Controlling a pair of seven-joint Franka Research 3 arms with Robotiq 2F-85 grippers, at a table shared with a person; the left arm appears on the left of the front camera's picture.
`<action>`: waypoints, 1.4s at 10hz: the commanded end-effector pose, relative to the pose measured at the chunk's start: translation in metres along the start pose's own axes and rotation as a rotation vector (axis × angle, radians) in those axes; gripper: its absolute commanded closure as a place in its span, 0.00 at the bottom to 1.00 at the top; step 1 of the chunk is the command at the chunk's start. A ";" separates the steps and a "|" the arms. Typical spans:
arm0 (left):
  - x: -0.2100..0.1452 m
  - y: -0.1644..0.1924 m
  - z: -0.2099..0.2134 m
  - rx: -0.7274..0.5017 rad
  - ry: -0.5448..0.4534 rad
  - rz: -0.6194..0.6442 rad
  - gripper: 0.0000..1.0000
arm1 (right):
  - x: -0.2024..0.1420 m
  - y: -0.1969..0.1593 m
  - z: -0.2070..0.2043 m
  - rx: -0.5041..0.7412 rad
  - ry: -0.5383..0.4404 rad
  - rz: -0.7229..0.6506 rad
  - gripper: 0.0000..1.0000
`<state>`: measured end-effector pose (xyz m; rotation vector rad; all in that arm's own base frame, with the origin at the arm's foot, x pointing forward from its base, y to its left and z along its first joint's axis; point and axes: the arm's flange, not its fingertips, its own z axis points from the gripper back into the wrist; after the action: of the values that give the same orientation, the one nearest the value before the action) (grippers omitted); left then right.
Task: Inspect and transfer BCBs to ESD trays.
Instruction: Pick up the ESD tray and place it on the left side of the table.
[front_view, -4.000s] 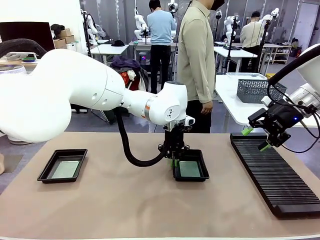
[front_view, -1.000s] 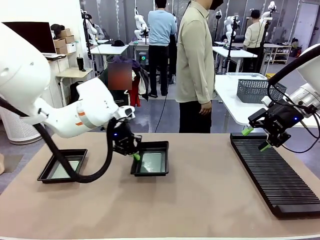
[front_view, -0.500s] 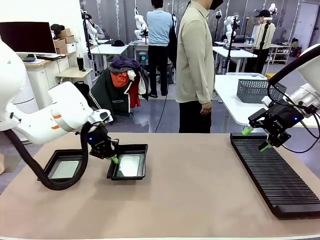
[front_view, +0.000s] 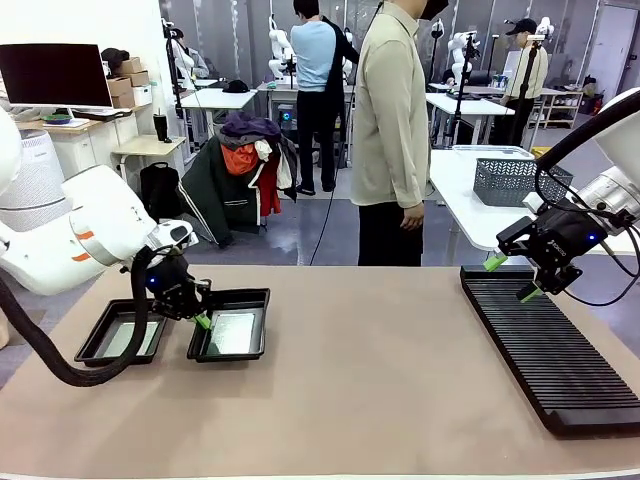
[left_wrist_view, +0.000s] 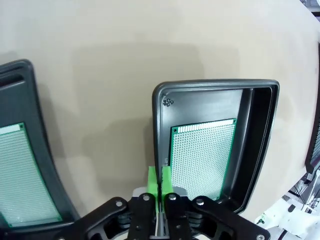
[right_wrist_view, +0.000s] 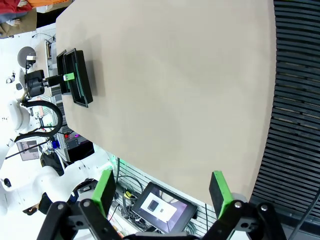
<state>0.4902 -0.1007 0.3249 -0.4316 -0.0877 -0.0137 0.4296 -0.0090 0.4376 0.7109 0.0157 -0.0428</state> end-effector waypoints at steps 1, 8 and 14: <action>-0.005 0.015 0.006 -0.031 -0.018 -0.005 1.00 | -0.002 0.002 0.000 -0.010 -0.004 -0.018 0.00; 0.004 0.038 0.001 0.024 -0.019 0.035 1.00 | -0.002 0.002 0.000 -0.010 -0.004 -0.018 0.00; 0.013 0.033 -0.004 0.075 0.015 0.047 1.00 | -0.002 0.002 0.000 -0.010 -0.004 -0.018 0.00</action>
<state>0.4984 -0.0706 0.3039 -0.3838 -0.0712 0.0208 0.4296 -0.0091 0.4376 0.7109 0.0156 -0.0428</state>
